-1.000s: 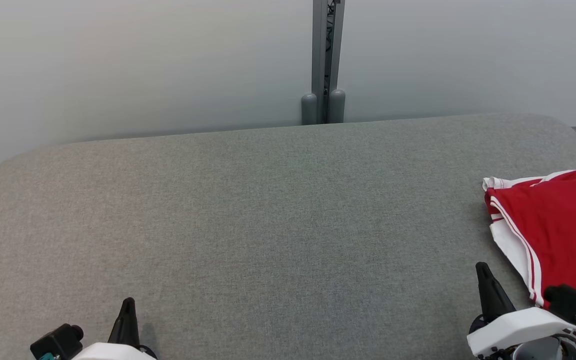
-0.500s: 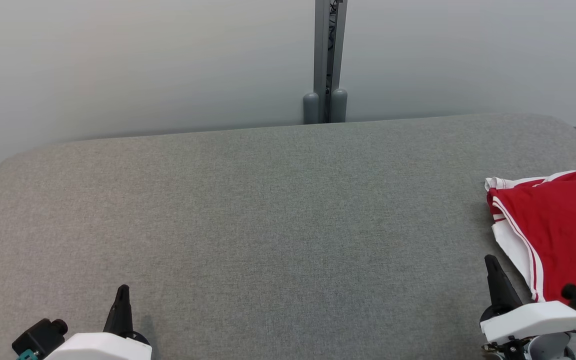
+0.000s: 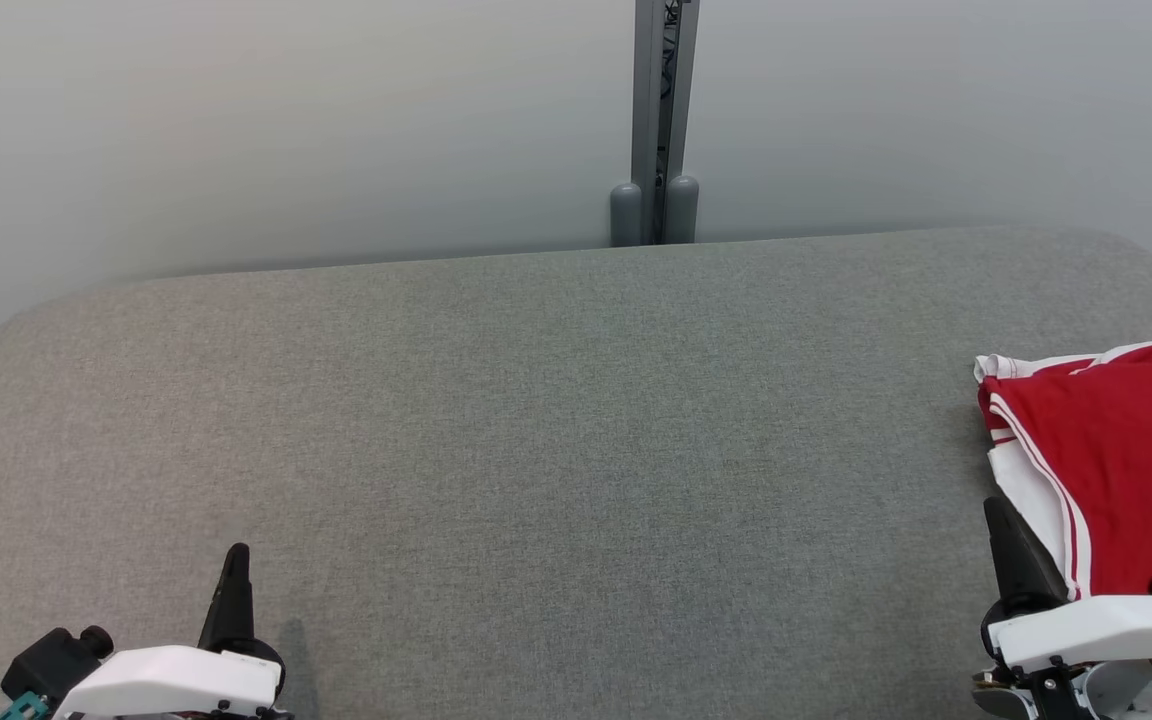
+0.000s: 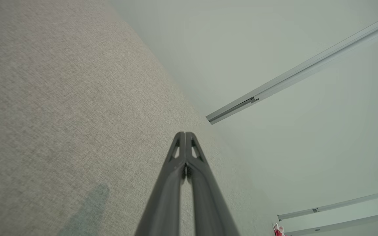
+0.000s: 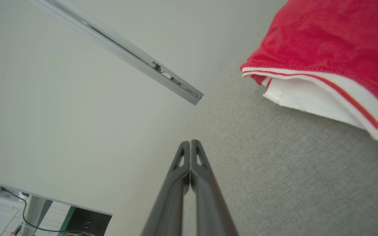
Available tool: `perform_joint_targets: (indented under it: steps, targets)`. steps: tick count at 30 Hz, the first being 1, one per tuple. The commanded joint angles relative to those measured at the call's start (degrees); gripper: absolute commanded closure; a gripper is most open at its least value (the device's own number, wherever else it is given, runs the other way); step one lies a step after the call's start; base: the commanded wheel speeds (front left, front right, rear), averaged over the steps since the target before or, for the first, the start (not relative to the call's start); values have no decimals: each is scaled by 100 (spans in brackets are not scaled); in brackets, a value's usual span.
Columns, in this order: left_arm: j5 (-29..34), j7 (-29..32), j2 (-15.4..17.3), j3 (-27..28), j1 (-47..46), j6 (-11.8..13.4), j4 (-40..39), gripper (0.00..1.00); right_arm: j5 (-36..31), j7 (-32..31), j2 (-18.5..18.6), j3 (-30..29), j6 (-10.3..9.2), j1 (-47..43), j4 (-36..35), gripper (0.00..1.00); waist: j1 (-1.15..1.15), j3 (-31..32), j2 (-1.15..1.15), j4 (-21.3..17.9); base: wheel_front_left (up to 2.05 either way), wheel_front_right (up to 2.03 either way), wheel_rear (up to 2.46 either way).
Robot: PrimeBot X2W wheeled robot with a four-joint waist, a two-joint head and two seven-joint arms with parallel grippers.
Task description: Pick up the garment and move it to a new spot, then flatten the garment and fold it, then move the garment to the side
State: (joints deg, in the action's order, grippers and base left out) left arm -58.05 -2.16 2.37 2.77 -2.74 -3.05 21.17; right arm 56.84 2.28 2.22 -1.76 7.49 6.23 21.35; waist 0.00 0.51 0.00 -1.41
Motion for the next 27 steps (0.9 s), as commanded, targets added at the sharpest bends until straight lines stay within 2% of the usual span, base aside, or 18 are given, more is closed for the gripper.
perform_joint_targets:
  steps: [1,27]
  targets:
    - [-200,39,39,44,-166,-60,-103,100,204,-59,51,-51,1,52,-106,100,0,-2,0,4,0,0,0]
    - [-1625,407,51,196,-272,-239,-383,100,1683,-425,68,-246,1,31,-394,100,0,-27,0,55,0,0,0]
